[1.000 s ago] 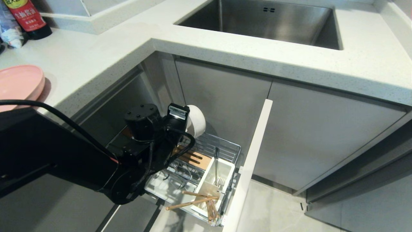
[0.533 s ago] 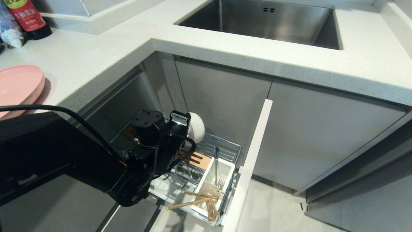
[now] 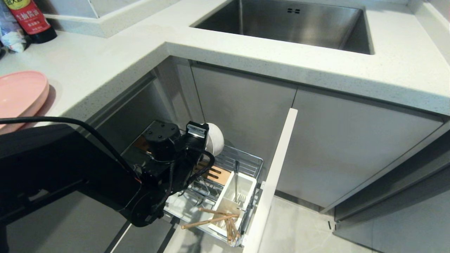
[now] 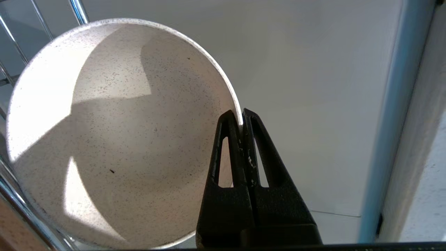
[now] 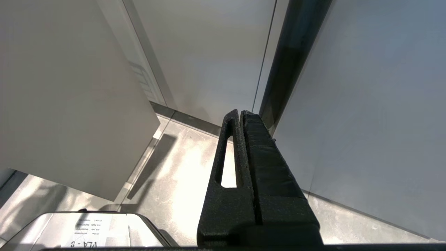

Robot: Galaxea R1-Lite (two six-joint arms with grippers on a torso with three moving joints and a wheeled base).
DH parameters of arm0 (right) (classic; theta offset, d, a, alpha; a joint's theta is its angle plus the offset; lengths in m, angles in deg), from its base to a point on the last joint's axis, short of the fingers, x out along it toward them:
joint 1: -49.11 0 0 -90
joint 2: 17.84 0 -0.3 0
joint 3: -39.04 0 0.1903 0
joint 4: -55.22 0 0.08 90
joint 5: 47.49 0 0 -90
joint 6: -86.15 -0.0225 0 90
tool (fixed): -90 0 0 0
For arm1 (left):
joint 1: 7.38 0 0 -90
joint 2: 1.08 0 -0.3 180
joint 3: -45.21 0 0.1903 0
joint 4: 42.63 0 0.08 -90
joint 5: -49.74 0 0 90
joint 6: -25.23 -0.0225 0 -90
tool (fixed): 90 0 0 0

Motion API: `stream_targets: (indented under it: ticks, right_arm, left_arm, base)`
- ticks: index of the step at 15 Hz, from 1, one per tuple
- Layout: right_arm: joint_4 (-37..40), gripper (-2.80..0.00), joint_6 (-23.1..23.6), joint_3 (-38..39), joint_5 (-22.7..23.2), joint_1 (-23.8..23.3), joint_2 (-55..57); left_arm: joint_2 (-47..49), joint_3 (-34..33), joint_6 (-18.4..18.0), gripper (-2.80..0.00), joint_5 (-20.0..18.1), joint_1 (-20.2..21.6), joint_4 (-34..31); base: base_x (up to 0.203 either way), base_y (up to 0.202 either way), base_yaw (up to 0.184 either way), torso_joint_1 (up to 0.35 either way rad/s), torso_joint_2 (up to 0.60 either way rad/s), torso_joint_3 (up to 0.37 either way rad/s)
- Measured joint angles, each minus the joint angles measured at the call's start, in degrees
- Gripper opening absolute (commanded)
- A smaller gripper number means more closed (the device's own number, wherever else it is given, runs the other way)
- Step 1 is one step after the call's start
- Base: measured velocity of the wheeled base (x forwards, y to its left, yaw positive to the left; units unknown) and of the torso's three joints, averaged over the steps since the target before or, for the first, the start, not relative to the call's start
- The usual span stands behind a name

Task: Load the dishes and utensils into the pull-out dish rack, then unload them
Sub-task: Pick up the bowl and place it in the cupboard

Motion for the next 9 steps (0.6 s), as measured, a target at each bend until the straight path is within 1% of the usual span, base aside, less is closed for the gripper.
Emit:
stream_targets:
  ticks: [3,9]
  right_arm:
    - [0.0,-2.8,0.0,0.0,0.0,0.0,0.0]
    - [0.0,-2.8,0.0,0.0,0.0,0.0,0.0]
  left_arm:
    - [-1.8,-1.4,2.0,-2.8,-2.7,-0.1,0.4]
    - [-2.4,-2.7,2.4,-2.8,-3.6,0.1,3.0]
  base:
    - [0.0,0.0,0.0,0.0,0.0,0.0]
    - [0.0,0.0,0.0,0.0,0.0,0.0]
